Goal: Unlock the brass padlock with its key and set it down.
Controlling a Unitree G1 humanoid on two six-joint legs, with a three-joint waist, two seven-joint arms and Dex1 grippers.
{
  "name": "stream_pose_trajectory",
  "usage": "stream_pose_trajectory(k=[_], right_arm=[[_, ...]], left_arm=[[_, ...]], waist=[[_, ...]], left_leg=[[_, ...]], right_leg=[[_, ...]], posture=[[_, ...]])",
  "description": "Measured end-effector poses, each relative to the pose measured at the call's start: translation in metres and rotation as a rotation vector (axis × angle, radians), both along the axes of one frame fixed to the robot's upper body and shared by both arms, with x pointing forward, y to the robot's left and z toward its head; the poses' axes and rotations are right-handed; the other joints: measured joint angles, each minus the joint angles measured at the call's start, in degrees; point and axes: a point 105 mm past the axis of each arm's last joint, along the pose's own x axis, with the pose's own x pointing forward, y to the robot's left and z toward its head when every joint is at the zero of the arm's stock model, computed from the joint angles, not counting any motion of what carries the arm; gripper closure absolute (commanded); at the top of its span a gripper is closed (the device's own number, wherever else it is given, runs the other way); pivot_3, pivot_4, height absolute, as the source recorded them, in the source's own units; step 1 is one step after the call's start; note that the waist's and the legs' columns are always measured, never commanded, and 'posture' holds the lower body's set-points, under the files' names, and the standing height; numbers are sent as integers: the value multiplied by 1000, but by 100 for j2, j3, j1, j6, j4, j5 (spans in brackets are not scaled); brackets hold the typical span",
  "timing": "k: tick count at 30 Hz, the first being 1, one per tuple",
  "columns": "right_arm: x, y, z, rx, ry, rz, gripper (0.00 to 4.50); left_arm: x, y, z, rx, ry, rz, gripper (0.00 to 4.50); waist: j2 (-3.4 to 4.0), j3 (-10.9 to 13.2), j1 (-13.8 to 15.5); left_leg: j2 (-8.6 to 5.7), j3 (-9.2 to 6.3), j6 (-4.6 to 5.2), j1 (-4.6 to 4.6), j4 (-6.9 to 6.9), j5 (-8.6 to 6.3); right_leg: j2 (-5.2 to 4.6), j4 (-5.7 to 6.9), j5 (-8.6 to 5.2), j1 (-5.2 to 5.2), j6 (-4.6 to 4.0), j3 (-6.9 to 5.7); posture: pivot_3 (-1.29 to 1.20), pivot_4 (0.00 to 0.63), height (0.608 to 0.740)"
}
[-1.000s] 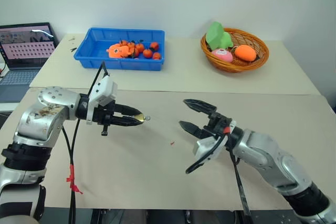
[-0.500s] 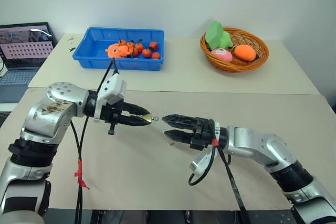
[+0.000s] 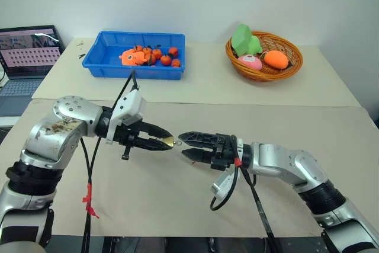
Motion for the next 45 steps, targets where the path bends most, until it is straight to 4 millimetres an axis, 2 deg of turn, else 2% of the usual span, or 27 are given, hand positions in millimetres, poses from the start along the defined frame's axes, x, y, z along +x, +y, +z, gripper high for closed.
stream_pose_trajectory(k=[1, 3, 5, 7, 8, 11, 17, 30, 45], right_arm=[[0, 0, 1, -1, -3, 1, 0], [0, 1, 1, -3, -5, 2, 514], [0, 2, 1, -4, -5, 2, 514], [0, 2, 2, -4, -6, 3, 1210], [0, 3, 2, -4, -6, 4, 1300], [1, 4, 2, -5, -8, 6, 2469], [1, 5, 1, -19, -7, 3, 4490], [2, 7, -1, -36, 6, -5, 4490], [9, 8, 1, 1, 298, -45, 4490]], left_arm=[[0, 0, 0, 0, 1, 0, 3662], [0, 1, 0, 7, 2, -3, 3662], [-1, 1, -2, 20, -1, -5, 3662], [0, 1, -3, 33, -17, -11, 3662], [0, 0, -4, 36, -20, -11, 3662], [1, 0, -6, 45, -24, -13, 3662], [2, -1, -7, 45, -33, -6, 3662], [4, -1, -8, 46, -37, 7, 3662], [8, -1, -9, 43, -52, 27, 3662]], waist=[[0, 0, 1], [0, 0, 2], [0, 0, 2], [0, 0, 2], [0, 0, 2], [0, 0, 0], [0, 0, 2], [0, 0, 1], [0, 0, 4]], left_leg=[[0, 0, 0, 0, 0, 0], [0, 0, 0, 0, 0, 0], [0, 0, 0, 0, 0, 0], [0, 1, 0, 0, 0, 0], [0, 1, 0, 0, 0, 0], [0, 0, 0, 0, 0, 0], [0, 0, 0, 0, 1, 0], [0, 0, 0, 1, 1, 0], [0, 0, 0, 3, 1, 0]], right_leg=[[0, 0, 0, 0, 0, 0], [0, 0, 0, 0, 0, 0], [0, 0, 0, 0, 0, 0], [0, 0, 0, 0, 0, 0], [0, 0, 0, 0, 0, 0], [0, 1, 0, 0, -1, 0], [0, 1, 0, 0, 0, 0], [0, 2, 0, 0, -1, 0], [0, 3, 1, 3, -1, 0]], posture=[[0, 150, 740], [0, 150, 740], [0, 150, 740], [0, 150, 740], [0, 150, 740], [0, 150, 740], [0, 150, 740], [0, 150, 740], [0, 150, 740]])
